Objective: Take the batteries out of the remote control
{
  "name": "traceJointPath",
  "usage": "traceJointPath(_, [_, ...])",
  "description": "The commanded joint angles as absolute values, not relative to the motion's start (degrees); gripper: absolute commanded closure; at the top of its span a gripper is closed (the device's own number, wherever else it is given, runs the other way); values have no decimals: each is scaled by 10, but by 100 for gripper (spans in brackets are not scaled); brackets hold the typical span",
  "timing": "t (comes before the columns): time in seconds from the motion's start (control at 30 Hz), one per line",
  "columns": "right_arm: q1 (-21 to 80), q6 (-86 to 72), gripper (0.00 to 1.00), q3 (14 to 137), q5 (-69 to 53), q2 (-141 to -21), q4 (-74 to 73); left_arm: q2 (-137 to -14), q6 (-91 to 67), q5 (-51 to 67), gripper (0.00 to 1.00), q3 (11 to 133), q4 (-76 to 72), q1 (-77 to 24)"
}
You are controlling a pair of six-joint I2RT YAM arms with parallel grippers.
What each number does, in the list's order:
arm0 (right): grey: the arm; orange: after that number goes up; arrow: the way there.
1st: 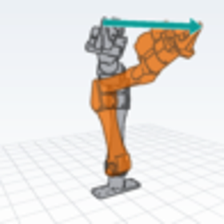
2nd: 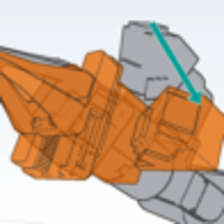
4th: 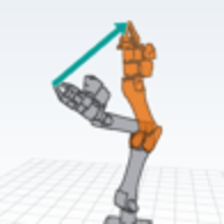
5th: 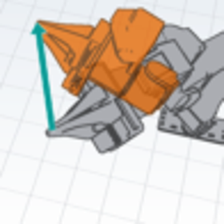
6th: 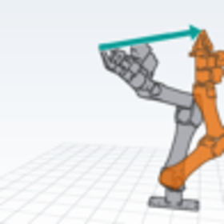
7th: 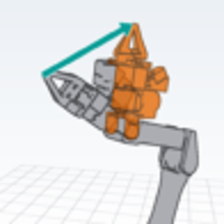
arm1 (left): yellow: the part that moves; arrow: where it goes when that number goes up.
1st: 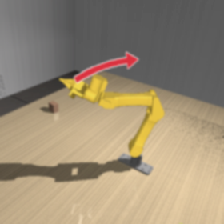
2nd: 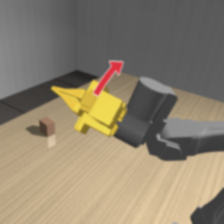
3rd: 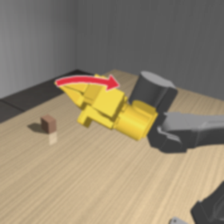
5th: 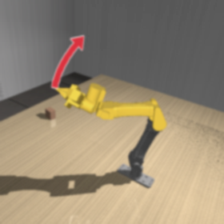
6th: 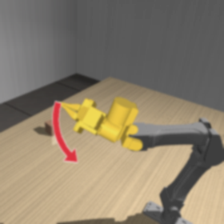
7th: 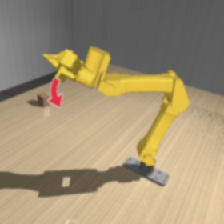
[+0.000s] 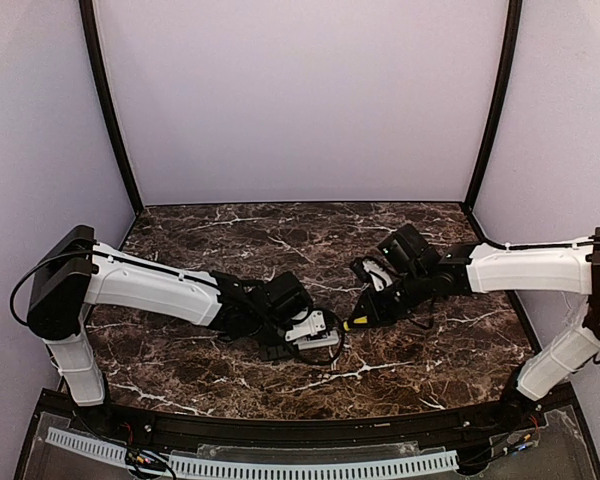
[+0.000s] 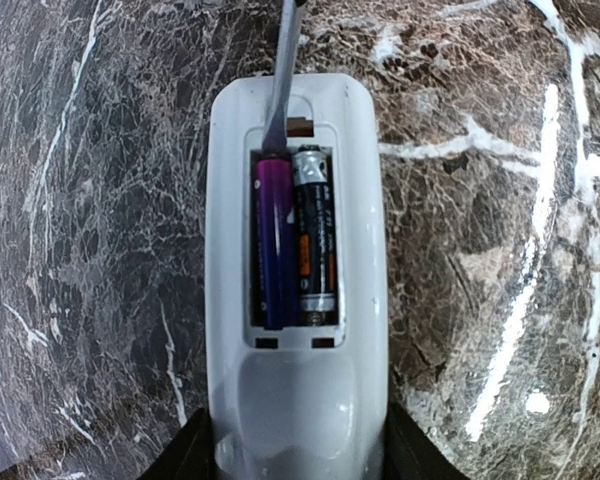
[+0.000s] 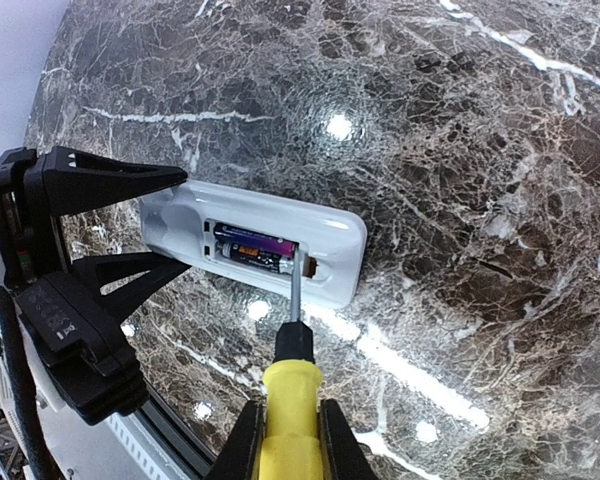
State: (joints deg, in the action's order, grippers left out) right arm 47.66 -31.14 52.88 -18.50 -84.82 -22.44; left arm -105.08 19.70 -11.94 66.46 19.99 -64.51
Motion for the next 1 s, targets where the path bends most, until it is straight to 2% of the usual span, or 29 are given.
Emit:
traceJointPath(0.0, [474,-289,100,504,-264,-842,-149,-1033,228,-48,100,645,176,-655])
traceJointPath(0.47, [468,-288,100,471,-298,-804,-141,-983,225,30,100,611,127,-656])
traceJointPath(0.97, [468,-271,100,467,-314,-820,-131,-985,230,45,100,601,116,-663])
